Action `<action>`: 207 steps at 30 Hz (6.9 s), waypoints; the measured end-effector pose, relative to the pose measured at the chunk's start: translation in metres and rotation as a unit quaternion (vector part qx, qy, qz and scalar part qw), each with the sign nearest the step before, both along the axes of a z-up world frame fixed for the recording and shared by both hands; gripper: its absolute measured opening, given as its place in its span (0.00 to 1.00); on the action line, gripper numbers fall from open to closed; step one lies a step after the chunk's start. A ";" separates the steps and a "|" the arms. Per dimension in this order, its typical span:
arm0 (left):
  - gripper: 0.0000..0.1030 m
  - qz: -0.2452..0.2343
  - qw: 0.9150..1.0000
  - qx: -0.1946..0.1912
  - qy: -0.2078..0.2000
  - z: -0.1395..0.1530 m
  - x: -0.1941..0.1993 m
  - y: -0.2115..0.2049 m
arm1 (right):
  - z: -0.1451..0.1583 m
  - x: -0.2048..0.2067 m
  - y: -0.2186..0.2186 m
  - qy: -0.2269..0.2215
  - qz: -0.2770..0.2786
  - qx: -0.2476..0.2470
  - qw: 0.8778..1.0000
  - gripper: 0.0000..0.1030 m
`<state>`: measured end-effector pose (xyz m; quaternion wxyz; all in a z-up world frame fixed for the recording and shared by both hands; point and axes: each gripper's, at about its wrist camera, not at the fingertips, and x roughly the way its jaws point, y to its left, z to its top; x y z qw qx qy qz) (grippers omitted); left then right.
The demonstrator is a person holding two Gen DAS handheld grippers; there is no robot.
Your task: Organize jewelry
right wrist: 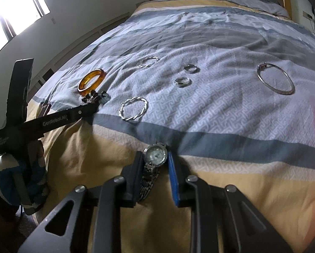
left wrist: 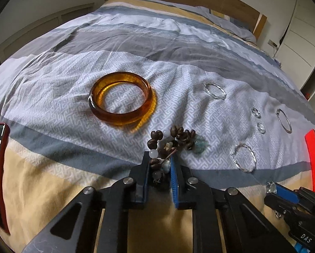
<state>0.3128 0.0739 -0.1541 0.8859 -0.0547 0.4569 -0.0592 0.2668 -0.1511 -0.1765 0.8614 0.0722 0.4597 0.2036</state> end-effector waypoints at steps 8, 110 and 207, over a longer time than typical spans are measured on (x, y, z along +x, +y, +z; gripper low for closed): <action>0.16 0.007 1.000 -0.011 0.000 0.011 -0.026 0.000 | 0.011 -0.015 0.000 -0.005 0.005 0.007 1.000 0.21; 0.42 -0.256 0.966 -0.024 0.015 0.043 -0.047 -0.414 | 0.064 -0.028 -0.377 0.000 -0.221 -0.112 0.969 0.32; 0.92 0.027 0.972 0.064 -0.224 0.209 -0.311 -0.116 | 0.202 -0.266 -0.106 -0.160 -0.154 -0.077 0.972 0.56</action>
